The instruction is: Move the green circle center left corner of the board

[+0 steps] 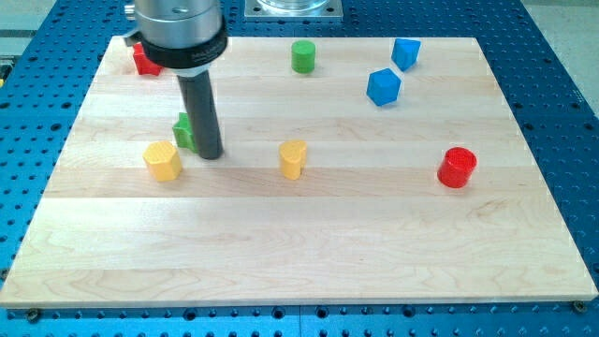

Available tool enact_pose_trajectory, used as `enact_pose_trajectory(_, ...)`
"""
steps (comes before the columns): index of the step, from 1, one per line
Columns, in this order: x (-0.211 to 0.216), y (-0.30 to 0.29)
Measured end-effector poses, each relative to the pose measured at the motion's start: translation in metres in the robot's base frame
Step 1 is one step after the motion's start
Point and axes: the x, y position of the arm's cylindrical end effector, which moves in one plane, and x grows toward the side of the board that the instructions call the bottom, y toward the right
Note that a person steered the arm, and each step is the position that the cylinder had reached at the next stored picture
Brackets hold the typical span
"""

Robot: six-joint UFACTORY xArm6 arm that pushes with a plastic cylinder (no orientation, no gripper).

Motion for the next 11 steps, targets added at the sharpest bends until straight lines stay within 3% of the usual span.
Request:
enact_pose_trajectory(1, -0.038, 0.001)
enact_pose_trajectory(2, -0.035, -0.049)
enact_pose_trajectory(4, -0.067, -0.019)
enact_pose_trajectory(5, -0.075, -0.051)
enact_pose_trajectory(6, -0.025, -0.113)
enact_pose_trajectory(7, -0.008, -0.109)
enact_pose_trajectory(11, -0.019, -0.103)
